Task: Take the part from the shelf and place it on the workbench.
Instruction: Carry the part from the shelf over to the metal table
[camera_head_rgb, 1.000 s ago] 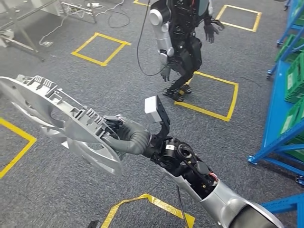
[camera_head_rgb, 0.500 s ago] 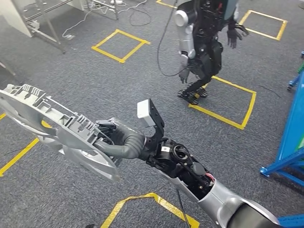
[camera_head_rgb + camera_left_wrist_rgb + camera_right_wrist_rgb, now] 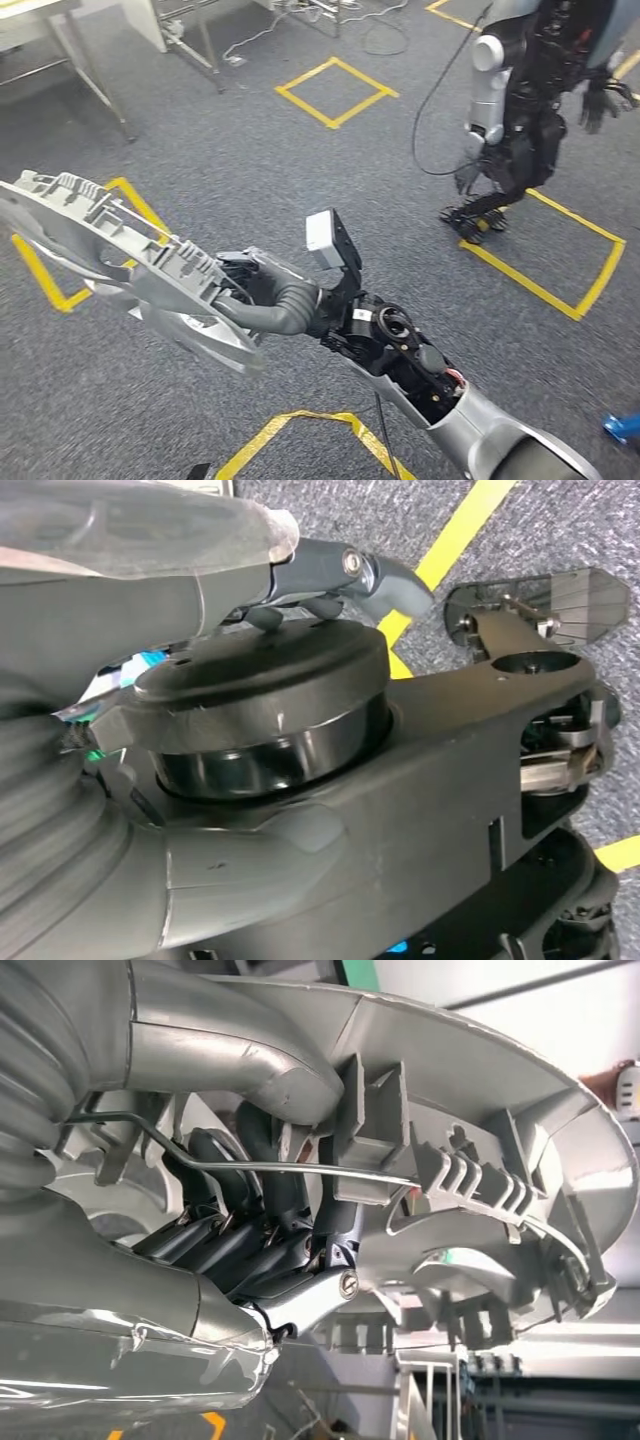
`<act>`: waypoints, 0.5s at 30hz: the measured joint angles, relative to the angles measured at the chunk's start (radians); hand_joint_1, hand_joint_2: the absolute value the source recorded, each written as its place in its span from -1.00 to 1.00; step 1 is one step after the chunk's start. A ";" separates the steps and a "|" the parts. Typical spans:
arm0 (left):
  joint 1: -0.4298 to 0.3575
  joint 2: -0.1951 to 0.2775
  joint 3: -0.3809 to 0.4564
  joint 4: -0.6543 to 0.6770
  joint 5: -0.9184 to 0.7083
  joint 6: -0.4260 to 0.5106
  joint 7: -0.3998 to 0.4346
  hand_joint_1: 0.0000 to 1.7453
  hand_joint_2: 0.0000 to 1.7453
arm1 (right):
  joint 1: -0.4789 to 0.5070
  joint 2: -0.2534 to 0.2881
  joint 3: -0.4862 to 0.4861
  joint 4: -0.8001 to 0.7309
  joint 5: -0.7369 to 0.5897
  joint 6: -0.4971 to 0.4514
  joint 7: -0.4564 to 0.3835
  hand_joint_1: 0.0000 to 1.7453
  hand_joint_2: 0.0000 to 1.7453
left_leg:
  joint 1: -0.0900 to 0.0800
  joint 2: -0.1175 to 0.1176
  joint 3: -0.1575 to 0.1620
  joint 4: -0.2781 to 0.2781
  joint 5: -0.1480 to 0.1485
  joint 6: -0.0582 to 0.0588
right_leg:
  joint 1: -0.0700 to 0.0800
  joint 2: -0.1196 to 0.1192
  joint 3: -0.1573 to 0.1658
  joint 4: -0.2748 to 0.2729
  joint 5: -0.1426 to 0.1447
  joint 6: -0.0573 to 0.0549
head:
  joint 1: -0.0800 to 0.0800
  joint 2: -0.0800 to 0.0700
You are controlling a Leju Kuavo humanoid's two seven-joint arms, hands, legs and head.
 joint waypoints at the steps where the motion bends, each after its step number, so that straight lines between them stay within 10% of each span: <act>1: 0.002 0.000 0.000 0.000 -0.002 0.000 0.000 -1.00 1.00 | -0.001 0.000 0.001 0.001 0.001 -0.001 -0.001 0.88 1.00 | -0.003 0.008 -0.002 0.003 -0.003 -0.006 | -0.003 -0.012 0.005 -0.008 0.002 -0.001 | -0.001 0.000; 5: 0.000 0.006 0.000 0.000 -0.015 -0.002 -0.006 -1.00 1.00 | -0.001 0.000 0.000 0.002 0.002 -0.009 -0.003 0.88 1.00 | -0.002 0.121 -0.096 0.194 -0.102 -0.030 | -0.008 -0.064 0.019 -0.029 0.009 -0.005 | -0.034 0.000; 7: -0.002 0.007 0.000 0.000 -0.020 -0.003 -0.013 -1.00 1.00 | 0.003 -0.003 -0.001 0.002 0.002 -0.016 0.002 0.88 1.00 | 0.003 0.134 -0.146 0.293 -0.130 -0.039 | -0.008 -0.091 0.019 -0.028 0.006 -0.004 | -0.044 0.000; 12: 0.001 0.013 0.000 0.000 -0.025 -0.005 -0.020 -1.00 1.00 | 0.005 -0.006 -0.001 0.000 0.000 -0.026 0.010 0.88 1.00 | 0.006 0.200 -0.011 0.034 -0.005 -0.041 | -0.006 -0.136 0.023 -0.018 -0.010 0.016 | -0.058 0.000; 15: 0.001 0.013 0.000 0.000 -0.023 -0.007 -0.022 -1.00 1.00 | 0.007 -0.007 -0.001 -0.004 -0.010 -0.027 0.012 0.88 1.00 | 0.001 0.196 0.001 0.004 -0.004 -0.019 | 0.000 -0.151 0.028 -0.014 -0.017 0.030 | -0.050 0.000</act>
